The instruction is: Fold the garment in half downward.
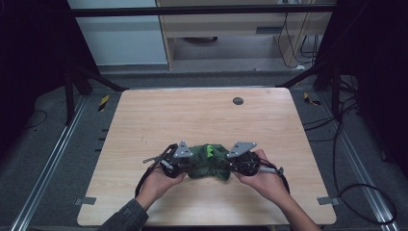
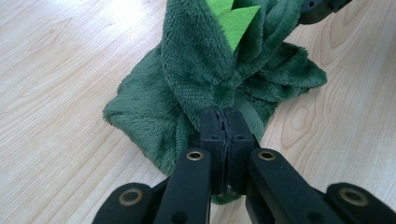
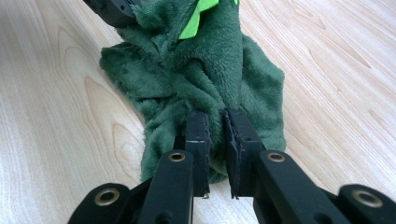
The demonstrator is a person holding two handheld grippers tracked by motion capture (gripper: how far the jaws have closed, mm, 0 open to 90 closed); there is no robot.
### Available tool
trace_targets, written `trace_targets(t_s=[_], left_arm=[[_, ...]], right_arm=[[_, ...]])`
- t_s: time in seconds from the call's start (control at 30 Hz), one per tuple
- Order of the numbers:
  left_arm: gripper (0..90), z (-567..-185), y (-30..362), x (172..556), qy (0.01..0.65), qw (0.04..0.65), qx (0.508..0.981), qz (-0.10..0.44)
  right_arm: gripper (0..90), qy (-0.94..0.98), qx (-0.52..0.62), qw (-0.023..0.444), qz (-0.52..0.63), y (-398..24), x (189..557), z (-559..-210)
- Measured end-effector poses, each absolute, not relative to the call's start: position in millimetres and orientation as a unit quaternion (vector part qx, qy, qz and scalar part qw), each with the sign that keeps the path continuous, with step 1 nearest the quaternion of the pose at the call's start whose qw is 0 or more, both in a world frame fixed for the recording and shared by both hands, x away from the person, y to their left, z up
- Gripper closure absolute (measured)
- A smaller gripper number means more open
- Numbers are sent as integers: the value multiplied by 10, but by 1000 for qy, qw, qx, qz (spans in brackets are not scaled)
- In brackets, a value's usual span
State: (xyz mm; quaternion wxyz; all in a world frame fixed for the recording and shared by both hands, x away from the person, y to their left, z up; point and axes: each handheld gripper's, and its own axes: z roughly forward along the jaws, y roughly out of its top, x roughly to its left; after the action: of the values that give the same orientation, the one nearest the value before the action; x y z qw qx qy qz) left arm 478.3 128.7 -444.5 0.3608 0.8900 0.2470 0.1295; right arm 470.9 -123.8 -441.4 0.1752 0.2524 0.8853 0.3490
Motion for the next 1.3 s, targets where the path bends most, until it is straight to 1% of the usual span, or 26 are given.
trace_targets(t_s=[0.67,0.97,1.3], left_arm=[[864,-4543,1270,4664,240,365,890,133],[871,-4591,1291,4615,243,372,885,142],[868,-4647,1315,4534,241,378,883,140]], right_arm=[[773,889,246,175,344,-1223,4593,-4459],[752,890,243,175,343,-1228,4538,-4496],[725,890,245,176,343,-1234,4488,-4527]])
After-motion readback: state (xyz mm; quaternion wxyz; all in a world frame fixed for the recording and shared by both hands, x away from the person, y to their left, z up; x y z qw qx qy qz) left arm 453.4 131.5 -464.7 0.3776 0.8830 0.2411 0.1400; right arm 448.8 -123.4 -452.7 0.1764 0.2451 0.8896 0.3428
